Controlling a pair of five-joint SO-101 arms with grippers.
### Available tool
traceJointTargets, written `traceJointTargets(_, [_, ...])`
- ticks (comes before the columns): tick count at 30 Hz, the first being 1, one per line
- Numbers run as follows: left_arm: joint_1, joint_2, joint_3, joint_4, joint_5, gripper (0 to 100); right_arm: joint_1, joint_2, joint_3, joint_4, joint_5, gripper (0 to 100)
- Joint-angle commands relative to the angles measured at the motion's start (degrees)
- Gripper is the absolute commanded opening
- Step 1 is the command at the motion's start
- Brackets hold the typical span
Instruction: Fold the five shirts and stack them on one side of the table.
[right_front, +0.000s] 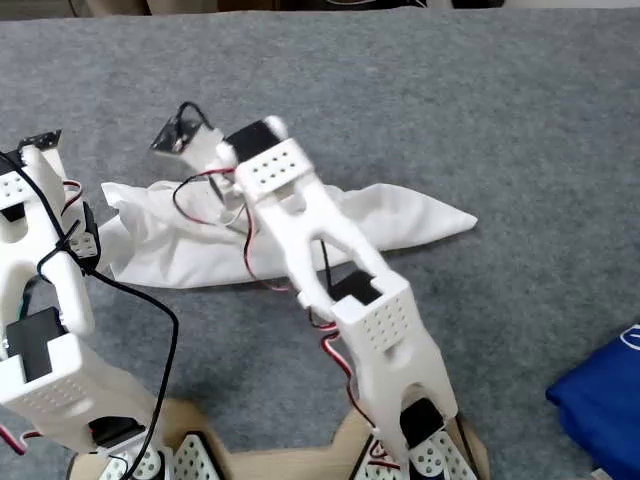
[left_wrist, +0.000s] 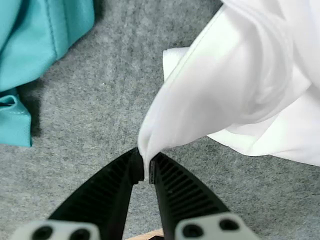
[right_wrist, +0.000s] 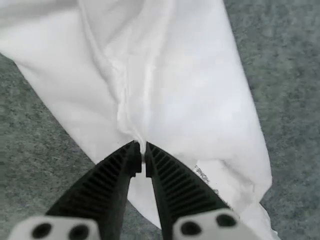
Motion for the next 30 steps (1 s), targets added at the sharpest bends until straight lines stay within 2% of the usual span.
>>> traceJointTargets(1, [0.6,-2.4,-0.2,-0.1,0.1,2,3.4,-0.5,-7.2,3.3,0.0,0.5])
traceJointTargets(7, [0.7,-2.6,-0.5,-0.2,0.0,2,5.8,-0.6,-22.8,10.0,0.0,0.5])
traceJointTargets(17, [1.0,-2.9,-9.1,0.1,-0.1,2,9.8,-11.6,-37.5,9.9,-2.0,0.5])
traceJointTargets(24, [1.2,-2.9,-24.3,6.5,-0.1,2,21.1,-25.3,-41.7,7.8,-1.7,0.5])
traceJointTargets(30, [2.2,-2.9,-44.1,11.3,0.2,2,28.6,-35.2,-41.4,2.7,-1.5,0.5])
